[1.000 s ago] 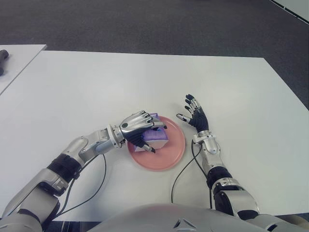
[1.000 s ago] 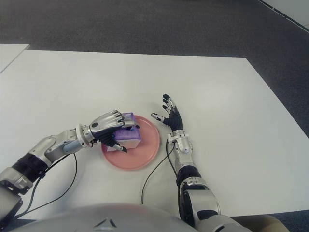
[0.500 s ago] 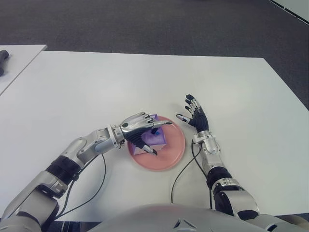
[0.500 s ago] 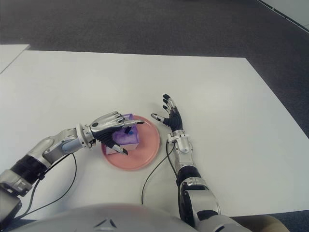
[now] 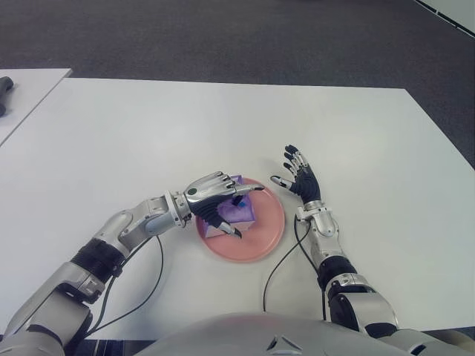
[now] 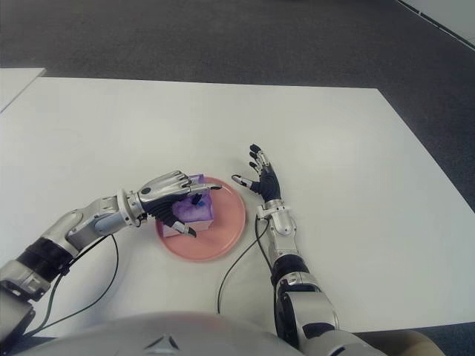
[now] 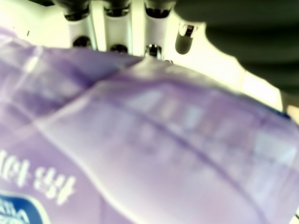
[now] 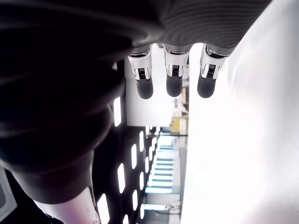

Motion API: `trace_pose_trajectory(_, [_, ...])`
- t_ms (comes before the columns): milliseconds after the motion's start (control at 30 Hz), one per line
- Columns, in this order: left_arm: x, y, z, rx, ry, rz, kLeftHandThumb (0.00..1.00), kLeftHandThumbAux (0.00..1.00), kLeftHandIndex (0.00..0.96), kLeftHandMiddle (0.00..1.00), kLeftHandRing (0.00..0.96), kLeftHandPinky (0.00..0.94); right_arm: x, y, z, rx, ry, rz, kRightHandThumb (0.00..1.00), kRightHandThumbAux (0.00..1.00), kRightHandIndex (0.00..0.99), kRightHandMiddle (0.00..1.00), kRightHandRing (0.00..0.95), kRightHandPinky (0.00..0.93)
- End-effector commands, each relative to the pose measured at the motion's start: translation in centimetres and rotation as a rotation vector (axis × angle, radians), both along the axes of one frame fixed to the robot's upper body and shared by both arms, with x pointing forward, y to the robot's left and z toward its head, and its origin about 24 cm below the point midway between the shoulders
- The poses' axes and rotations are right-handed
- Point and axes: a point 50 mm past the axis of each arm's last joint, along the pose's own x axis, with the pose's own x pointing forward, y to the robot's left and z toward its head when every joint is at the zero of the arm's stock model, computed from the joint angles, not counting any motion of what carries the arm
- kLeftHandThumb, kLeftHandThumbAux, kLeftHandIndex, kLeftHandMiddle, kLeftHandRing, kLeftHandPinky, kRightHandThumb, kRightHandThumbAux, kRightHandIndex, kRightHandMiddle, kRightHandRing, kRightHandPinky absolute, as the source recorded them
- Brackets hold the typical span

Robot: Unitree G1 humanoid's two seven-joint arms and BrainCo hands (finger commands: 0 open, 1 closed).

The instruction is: Put the tissue paper into the plate.

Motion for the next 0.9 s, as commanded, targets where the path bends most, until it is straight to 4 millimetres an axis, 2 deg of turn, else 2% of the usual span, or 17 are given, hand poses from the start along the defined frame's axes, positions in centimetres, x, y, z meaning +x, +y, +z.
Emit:
trace_pose_trajectory(33, [-0.6, 0.4, -1.2, 0.003, 0.063, 0.018, 0.019, 0.4, 0.0, 0.0, 0.0, 0.0, -2.4, -0.2, -3.2, 0.017, 0.161, -0.012, 0.0, 0.85, 0.021, 0.011, 0.0, 0.038])
trace_pose_trajectory(300, [0.9, 0.8, 0.5, -0.138, 0.09, 0.052, 0.031, 0.38, 0.0, 0.0, 0.0, 0.0, -2.3, -0.3, -3.2, 0.017, 0.158, -0.008, 0.0, 0.835, 0.018, 0.011, 0.0, 0.041])
trace_pose_trajectory(433, [2.4, 1.6, 2.8, -0.251, 0.144, 0.074, 0.028, 0.385, 0.0, 0.0, 0.0, 0.0, -2.3, -0.3, -3.3, 0.024, 0.167, -0.013, 0.0, 0.828, 0.016, 0.007, 0.0, 0.027])
trace_pose_trajectory(533, [2.6, 1.8, 2.8, -0.331, 0.211, 0.087, 0.027, 0.402, 0.0, 0.0, 0.0, 0.0, -2.2, -0.3, -3.3, 0.027, 0.171, -0.016, 0.0, 0.829, 0.013, 0.003, 0.0, 0.022])
trace_pose_trajectory(667, [3.9, 3.4, 3.4, -0.417, 0.288, 0.141, 0.022, 0.432, 0.0, 0.0, 0.0, 0.0, -2.1, -0.3, -3.3, 0.029, 0.173, -0.019, 0.0, 0.837, 0.012, 0.0, 0.0, 0.018])
trace_pose_trajectory(767, [4.9, 5.1, 5.8, -0.51, 0.295, 0.125, 0.008, 0.44, 0.0, 0.0, 0.0, 0.0, -2.1, -0.3, -3.3, 0.028, 0.176, -0.02, 0.0, 0.848, 0.014, 0.0, 0.0, 0.014])
trace_pose_trajectory(900, [4.9, 5.2, 6.7, -0.615, 0.299, 0.067, 0.001, 0.426, 0.0, 0.0, 0.0, 0.0, -2.0, -0.3, -3.3, 0.025, 0.172, -0.016, 0.0, 0.857, 0.018, 0.0, 0.0, 0.018])
